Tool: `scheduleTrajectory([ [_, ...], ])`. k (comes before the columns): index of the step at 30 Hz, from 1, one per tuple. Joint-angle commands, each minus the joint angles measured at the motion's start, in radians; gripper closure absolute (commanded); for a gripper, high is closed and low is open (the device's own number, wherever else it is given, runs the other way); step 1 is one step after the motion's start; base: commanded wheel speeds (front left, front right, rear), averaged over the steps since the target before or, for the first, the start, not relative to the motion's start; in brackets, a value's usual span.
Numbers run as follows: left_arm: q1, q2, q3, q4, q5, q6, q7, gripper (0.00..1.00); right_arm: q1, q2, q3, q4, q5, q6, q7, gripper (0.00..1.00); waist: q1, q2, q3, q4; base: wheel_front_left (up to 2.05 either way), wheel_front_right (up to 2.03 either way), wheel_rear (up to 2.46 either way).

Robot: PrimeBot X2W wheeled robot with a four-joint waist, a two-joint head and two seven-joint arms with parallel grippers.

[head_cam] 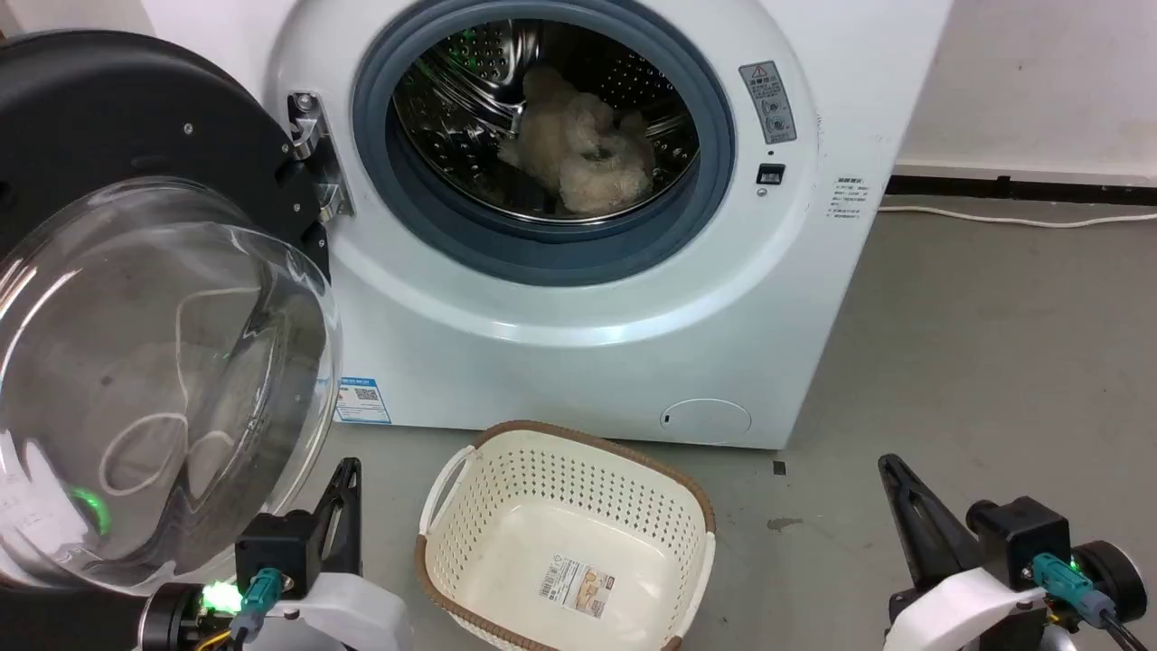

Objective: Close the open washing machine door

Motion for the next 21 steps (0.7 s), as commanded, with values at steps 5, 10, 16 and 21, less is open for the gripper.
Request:
scheduleTrajectory([
  [5,-0.015,-0.001,0.002,-0.004,0.003,0.003,0.0,1.0,-0.014,0.005,0.0,-0.005,0.005,0.001,0.0,1.0,0.0,0.0,0.0,0.0,0.0,0.0,0.0],
  [10,-0.015,-0.001,0.002,-0.004,0.003,0.003,0.0,1.0,-0.014,0.005,0.0,-0.005,0.005,0.001,0.0,1.0,0.0,0.0,0.0,0.0,0.0,0.0,0.0],
  [16,-0.015,-0.001,0.002,-0.004,0.003,0.003,0.0,1.0,-0.014,0.005,0.0,-0.005,0.005,0.001,0.0,1.0,0.0,0.0,0.0,0.0,0.0,0.0,0.0],
  [21,-0.015,-0.001,0.002,-0.004,0.003,0.003,0.0,1.0,-0.014,0.005,0.0,-0.005,0.005,0.001,0.0,1.0,0.0,0.0,0.0,0.0,0.0,0.0,0.0],
])
